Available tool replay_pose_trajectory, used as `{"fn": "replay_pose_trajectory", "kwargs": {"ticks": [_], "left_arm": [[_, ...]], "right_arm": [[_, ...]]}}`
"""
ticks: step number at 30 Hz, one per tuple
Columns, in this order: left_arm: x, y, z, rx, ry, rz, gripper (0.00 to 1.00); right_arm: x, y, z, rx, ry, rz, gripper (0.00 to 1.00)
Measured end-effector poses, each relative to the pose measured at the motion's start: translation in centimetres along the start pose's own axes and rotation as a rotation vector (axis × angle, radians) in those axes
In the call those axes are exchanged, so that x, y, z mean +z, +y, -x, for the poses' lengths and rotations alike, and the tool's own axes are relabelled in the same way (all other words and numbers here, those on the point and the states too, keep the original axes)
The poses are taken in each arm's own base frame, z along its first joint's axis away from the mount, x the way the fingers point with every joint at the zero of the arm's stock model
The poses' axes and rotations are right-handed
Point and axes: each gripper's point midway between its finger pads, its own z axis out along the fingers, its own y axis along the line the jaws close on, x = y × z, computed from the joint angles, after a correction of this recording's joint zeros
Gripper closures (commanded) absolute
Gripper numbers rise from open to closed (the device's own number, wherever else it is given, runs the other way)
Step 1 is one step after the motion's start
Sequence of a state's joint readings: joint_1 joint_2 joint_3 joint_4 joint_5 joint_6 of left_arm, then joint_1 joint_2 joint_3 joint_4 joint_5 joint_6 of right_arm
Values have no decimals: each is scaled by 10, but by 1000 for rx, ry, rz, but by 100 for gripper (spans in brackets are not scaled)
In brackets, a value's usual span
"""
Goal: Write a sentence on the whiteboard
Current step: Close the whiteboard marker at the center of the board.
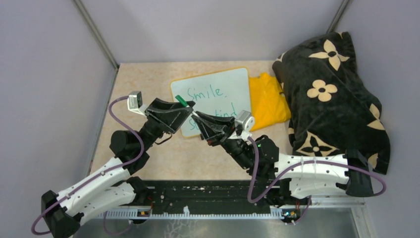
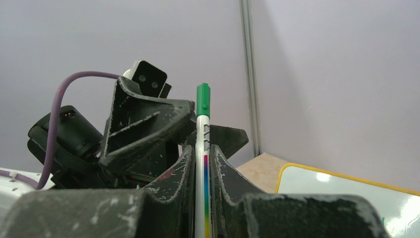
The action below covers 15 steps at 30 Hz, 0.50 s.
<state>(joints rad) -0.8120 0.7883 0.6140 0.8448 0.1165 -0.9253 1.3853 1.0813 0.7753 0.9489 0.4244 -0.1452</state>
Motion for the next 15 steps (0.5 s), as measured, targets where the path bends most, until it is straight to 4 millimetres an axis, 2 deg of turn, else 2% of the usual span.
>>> {"fn": "replay_pose_trajectory", "kwargs": {"ticks": [5, 8, 10, 13, 15], "left_arm": [[1, 6, -5, 2, 15, 14, 56], [1, 5, -4, 1, 14, 12, 58], [1, 5, -5, 0, 14, 9, 53], [2, 5, -5, 0, 12, 6, 40], [2, 4, -4, -2, 10, 3, 38]], "right_arm": [[0, 0, 0, 0, 0, 0, 100], [0, 0, 0, 4, 0, 0, 100], [0, 0, 0, 8, -1, 0, 100], [0, 0, 0, 9, 0, 0, 100], [0, 0, 0, 11, 0, 0, 100]]}}
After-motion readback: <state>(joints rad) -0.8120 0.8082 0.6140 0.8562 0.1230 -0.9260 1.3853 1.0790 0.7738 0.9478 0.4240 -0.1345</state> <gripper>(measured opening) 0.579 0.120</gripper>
